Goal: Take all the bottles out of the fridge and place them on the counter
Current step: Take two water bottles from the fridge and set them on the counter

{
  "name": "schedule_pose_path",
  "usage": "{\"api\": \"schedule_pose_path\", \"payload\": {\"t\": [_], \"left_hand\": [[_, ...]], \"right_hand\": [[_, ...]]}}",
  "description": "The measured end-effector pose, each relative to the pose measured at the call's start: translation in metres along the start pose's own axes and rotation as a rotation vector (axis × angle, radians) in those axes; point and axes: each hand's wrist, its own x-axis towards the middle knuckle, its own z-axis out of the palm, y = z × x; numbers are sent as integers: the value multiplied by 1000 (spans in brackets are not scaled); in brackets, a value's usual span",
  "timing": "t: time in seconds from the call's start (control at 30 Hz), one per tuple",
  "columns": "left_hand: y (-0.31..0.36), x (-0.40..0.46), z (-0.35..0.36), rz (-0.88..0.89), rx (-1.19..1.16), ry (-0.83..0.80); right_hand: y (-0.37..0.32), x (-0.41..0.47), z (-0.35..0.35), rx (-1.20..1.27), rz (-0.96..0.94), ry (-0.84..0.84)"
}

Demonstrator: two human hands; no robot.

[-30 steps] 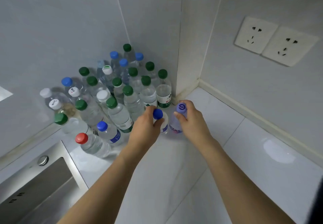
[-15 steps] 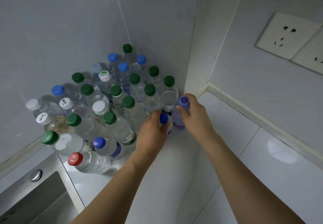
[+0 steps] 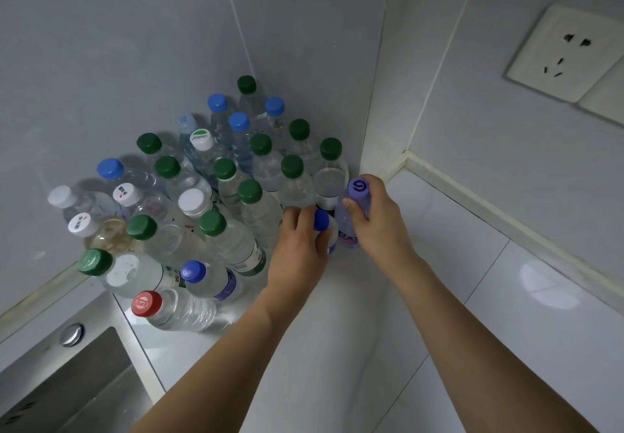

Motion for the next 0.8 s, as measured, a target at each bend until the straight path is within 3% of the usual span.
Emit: {"api": "schedule_pose_path", "payload": {"t": [0.47,0.6,0.8], "left_hand": [[18,-3,-14,-83,9,-46],[40,-12,-33,-36,44,-4],[104,-41,-46,186,107,-64]], "right_hand": [[-7,-21,-31,46,22,-26],[-6,-51,-68,17,-5,38],[-6,-121,-128,-36,-51,179]]}}
